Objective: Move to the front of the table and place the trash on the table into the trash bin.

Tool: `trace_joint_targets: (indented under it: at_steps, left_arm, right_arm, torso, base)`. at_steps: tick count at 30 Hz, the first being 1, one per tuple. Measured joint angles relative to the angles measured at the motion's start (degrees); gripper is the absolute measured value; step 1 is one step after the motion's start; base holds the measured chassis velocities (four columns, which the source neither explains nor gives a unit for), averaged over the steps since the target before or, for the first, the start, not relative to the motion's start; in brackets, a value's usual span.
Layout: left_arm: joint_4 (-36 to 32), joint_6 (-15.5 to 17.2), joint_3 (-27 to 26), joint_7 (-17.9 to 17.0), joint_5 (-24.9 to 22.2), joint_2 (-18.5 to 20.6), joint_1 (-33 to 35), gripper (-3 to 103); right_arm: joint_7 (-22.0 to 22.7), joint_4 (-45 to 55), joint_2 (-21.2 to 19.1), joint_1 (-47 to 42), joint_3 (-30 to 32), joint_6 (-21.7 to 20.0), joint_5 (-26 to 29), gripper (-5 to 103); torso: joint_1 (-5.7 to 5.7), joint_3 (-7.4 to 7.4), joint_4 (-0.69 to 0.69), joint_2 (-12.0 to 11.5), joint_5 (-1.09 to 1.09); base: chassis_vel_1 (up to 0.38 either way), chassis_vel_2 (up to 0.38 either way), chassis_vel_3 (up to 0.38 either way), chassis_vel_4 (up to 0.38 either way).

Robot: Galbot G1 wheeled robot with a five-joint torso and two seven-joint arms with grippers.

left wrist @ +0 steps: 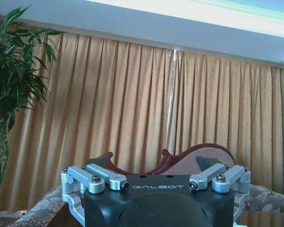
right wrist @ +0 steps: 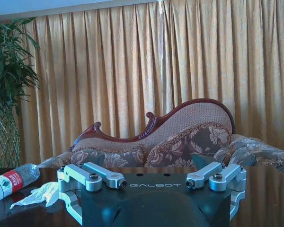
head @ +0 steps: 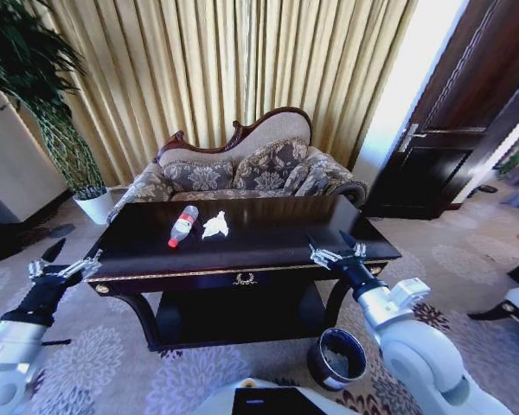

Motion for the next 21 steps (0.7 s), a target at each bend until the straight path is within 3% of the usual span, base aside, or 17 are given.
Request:
trace_joint_targets:
  at_steps: [21]
  left_arm:
    - [-1.01,0.09,0.19,0.01,1.05,-1.38,0.01,100]
  right_arm:
    - [-0.17,-0.04,-0.81,1.62,-1.56,0.15,0.11,100]
  torso:
    - [0.00,0.00,0.00,0.00,0.00]
  base:
    - [-0.062,0.068,0.070,-0.065]
